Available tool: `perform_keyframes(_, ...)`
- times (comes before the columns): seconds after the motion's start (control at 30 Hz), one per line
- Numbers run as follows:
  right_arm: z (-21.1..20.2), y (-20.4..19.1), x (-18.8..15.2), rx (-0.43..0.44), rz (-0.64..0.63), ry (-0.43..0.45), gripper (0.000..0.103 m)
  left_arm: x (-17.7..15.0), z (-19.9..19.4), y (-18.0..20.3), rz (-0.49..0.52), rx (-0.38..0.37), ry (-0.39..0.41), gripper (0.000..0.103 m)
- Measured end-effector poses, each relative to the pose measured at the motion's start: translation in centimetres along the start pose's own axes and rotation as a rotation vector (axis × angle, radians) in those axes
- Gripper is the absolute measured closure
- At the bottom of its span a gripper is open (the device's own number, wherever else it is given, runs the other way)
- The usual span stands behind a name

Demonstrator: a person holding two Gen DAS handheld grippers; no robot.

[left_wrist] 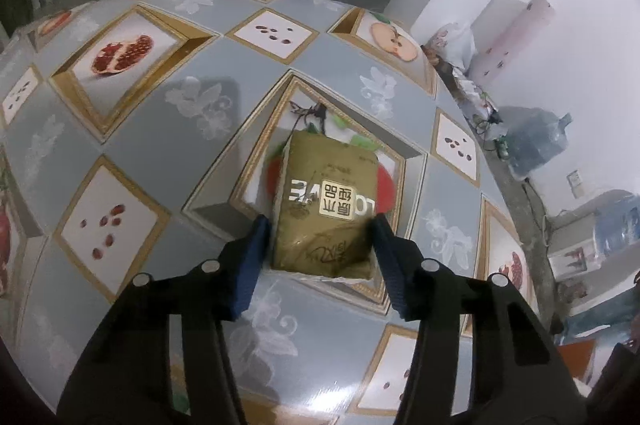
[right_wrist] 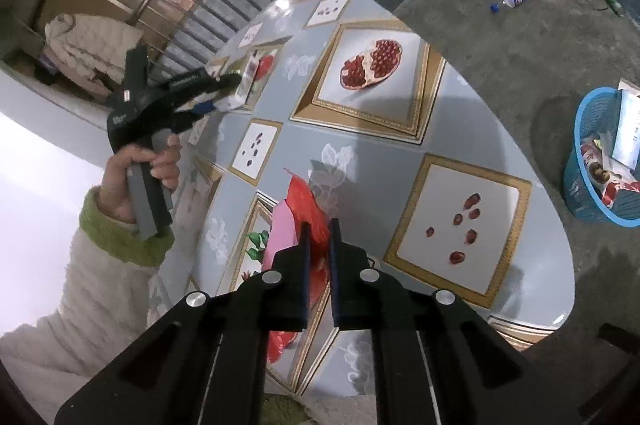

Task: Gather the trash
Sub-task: 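Grasp the red wrapper with the right tool while the left tool grasps the gold snack box, then carry the wrapper and gold box over the wastebasket and open both tools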

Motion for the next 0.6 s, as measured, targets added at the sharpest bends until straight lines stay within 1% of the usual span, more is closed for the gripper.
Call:
perform_keyframes(0.07, -0.5, 0.1, 0.2, 0.004, -0.001, 0.017, 0.095, -0.5, -0.8, -0.1, -0.012, 0.002, -0.013, 0.055)
perform_keyframes(0.17, -1.0, 0.4, 0.3, 0.009, 0.007, 0.036, 0.095, -1.2, -2.5, 0.4, -0.015, -0.014, -0.011, 0.055)
perform_keyframes(0.23, -1.5, 0.9, 0.4, 0.011, 0.022, 0.047, 0.096, -1.7, -3.6, 1.2, -0.011, -0.042, -0.007, 0.055)
perform_keyframes(0.3, -2.0, 1.4, 0.6, 0.011, 0.039, 0.059, 0.096, -2.4, -5.0, 2.8, -0.008, -0.091, -0.01, 0.055)
perform_keyframes(0.4, -3.3, 2.4, 1.1, 0.003, 0.064, 0.102, 0.096, -3.1, -6.7, 6.1, -0.017, -0.191, -0.022, 0.055)
perform_keyframes(0.43, -4.3, 3.2, 1.6, -0.007, 0.079, 0.132, 0.096, -3.2, -7.1, 7.4, -0.011, -0.222, -0.025, 0.055)
perform_keyframes(0.47, -5.0, 3.9, 2.0, -0.015, 0.092, 0.155, 0.096, -3.4, -7.6, 9.4, 0.009, -0.261, -0.029, 0.055)
perform_keyframes(0.5, -5.8, 4.6, 2.4, -0.027, 0.106, 0.18, 0.096, -3.5, -7.9, 10.8, 0.031, -0.286, -0.03, 0.055)
perform_keyframes(0.6, -9.5, 8.5, 4.0, -0.098, 0.165, 0.286, 0.096, -4.1, -8.5, 16.5, 0.107, -0.366, -0.042, 0.055)
Point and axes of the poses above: each gripper's, at about its wrist camera, not at the fingertips, and z roughly the way its jaws point, y to its right, x to its top, the point moved 8 cm from there along z, roughly the way its jaws point, and after that the axes turned 13 degrees about y, right-handed, at the moved point
